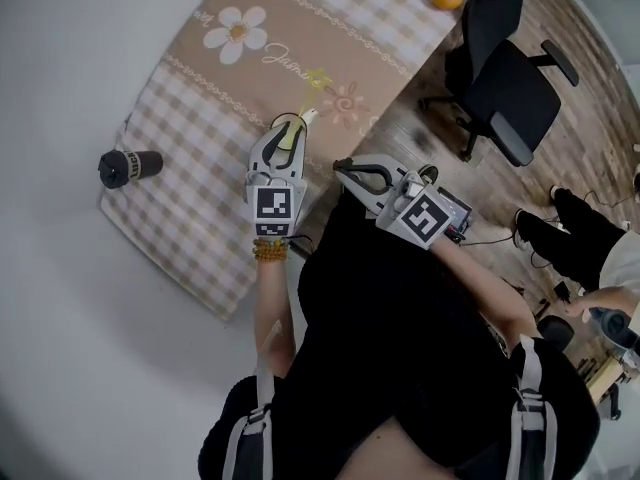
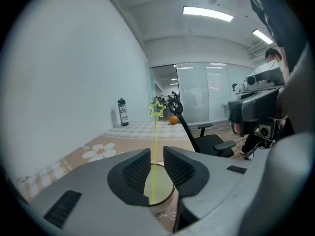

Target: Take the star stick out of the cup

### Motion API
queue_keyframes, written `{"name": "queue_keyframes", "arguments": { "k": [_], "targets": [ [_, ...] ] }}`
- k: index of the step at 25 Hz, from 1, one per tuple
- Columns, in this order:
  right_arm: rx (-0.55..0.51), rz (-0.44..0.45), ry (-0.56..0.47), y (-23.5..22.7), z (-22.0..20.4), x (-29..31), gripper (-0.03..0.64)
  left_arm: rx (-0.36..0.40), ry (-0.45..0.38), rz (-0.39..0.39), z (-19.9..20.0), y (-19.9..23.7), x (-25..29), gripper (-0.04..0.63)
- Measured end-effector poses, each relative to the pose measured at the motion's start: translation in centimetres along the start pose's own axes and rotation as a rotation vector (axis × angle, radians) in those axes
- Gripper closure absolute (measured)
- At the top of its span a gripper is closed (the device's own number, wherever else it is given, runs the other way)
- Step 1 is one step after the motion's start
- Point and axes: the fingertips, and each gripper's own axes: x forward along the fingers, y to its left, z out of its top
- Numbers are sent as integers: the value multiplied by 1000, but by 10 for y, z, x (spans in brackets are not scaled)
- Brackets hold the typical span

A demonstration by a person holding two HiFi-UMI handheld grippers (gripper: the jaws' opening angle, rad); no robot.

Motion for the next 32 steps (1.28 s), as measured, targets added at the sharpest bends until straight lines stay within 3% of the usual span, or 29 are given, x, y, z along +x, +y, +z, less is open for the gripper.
{"name": "queue_keyframes", "arguments": {
  "k": [11, 16, 20, 29, 31, 32],
  "targets": [
    [19, -98, -12, -9, -9, -6, 611, 40, 83, 2, -7, 4, 26, 497],
    [29, -114, -14, -10, -10, -2, 611, 162, 131, -27, -2, -8, 25, 497],
    [22, -119, -17, -13, -8, 1, 611, 211, 179, -38, -8, -14, 36, 497],
    [38, -149, -9, -20, -10, -7, 611, 223, 225, -36, -13, -14, 43, 501],
    [30, -149, -14, -19, -9, -7, 611, 221, 221, -33, -12, -13, 41, 566],
    [24, -146, -15, -19, -9, -7, 611, 219, 220, -34, -12, -13, 41, 568]
  ]
}}
